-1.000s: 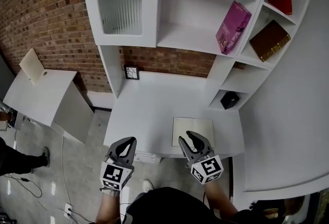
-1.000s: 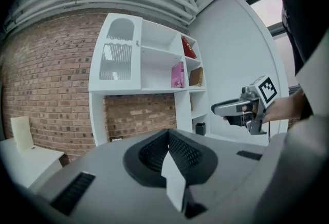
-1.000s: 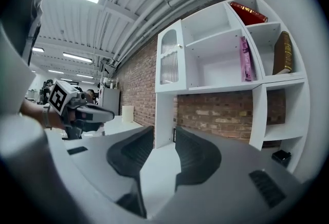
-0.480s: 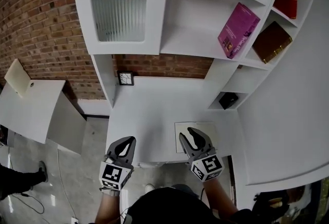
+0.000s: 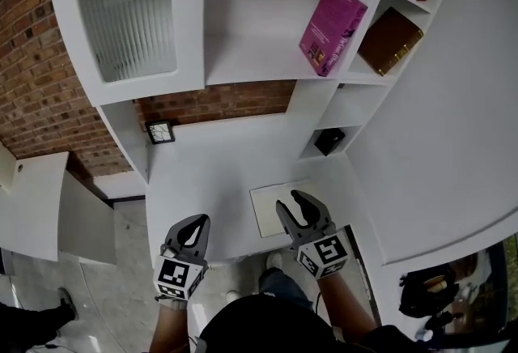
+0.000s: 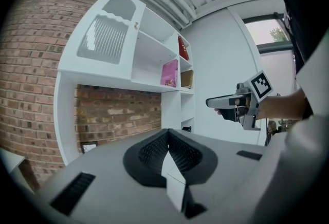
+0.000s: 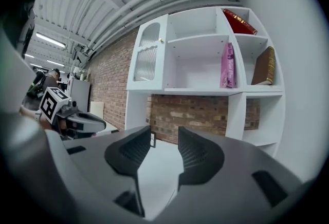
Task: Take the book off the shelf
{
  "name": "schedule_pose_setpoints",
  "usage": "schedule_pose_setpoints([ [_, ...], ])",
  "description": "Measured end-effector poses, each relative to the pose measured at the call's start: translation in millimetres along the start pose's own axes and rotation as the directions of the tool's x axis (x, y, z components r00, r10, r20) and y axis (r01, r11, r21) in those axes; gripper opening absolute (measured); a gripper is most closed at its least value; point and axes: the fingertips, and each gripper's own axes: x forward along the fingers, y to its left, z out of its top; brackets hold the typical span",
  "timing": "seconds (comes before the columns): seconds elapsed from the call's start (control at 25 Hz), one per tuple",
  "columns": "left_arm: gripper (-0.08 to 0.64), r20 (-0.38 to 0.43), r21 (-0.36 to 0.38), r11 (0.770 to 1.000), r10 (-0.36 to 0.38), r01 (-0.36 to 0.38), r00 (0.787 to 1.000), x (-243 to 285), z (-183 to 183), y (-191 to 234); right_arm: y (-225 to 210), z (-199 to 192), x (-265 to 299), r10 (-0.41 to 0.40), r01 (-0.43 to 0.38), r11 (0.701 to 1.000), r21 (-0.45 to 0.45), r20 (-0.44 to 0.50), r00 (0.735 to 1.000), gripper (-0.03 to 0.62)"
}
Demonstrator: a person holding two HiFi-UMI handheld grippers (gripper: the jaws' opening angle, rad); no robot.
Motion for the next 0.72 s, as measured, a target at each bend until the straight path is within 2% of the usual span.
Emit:
schedule_pose_setpoints([
  [0.36,0.008,0.009,0.024,0.995,-0.097,0.096,0.995,60.4,12.1,-15.6,-67.0,6.1,-4.0,-0.124,0.124,0.992,0.036,0.02,0.992,0.173],
  [0.72,0.008,0.015,0.04,0.989,-0.142,0.141,0.99,129.2,29.4,-19.8,-136.3,24.8,16.0,-0.181,0.179,0.983,0.046,0.052,0.982,0.19],
])
